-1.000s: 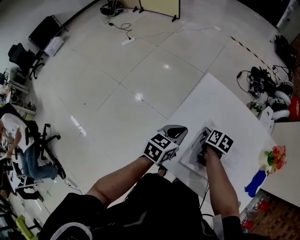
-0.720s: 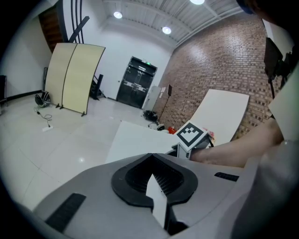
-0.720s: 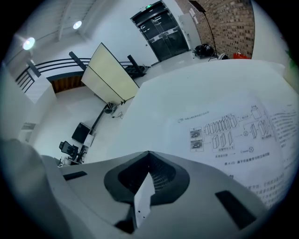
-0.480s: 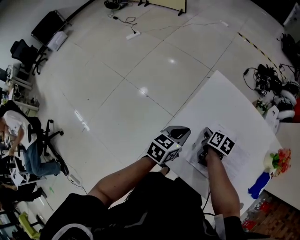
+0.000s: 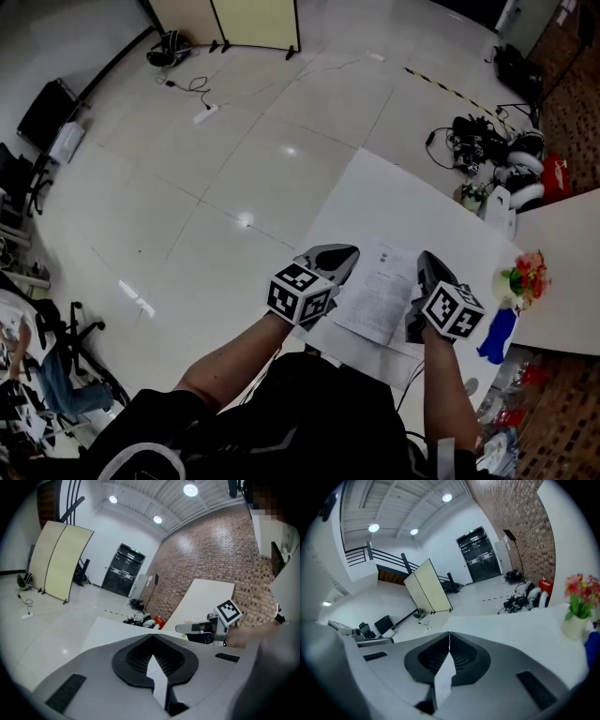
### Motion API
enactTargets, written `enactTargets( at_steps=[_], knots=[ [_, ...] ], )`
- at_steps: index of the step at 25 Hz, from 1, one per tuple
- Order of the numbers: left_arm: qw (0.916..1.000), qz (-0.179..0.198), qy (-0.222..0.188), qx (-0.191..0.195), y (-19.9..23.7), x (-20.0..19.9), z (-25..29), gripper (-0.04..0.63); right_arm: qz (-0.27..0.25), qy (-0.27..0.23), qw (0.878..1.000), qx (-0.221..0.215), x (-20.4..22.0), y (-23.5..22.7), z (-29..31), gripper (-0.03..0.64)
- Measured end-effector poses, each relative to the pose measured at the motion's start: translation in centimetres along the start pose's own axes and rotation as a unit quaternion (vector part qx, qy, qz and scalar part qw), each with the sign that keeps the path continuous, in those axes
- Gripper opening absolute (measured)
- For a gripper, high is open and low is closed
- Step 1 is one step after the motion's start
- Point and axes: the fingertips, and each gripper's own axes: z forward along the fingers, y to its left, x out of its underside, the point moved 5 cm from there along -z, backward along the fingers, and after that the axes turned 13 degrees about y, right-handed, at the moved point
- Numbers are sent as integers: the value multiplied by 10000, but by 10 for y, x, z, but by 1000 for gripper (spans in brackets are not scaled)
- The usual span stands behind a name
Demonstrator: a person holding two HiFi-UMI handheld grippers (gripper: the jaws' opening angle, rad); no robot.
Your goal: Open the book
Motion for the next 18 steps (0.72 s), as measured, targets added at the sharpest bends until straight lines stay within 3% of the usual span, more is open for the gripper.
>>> enactTargets(
  at_steps=[5, 9, 18],
  knots=[
    [9984, 327, -187, 418, -46, -28, 20, -5, -180, -604, 9956, 698, -6, -45, -84, 2],
    [9962, 503, -363, 615, -70, -44, 31, -5, -530, -1081, 9808, 1534, -10, -73, -143, 2],
    [9928, 842, -552, 650, -110, -72, 41, -5, -586, -1244, 9793, 1486, -3, -92, -176, 2]
  ],
)
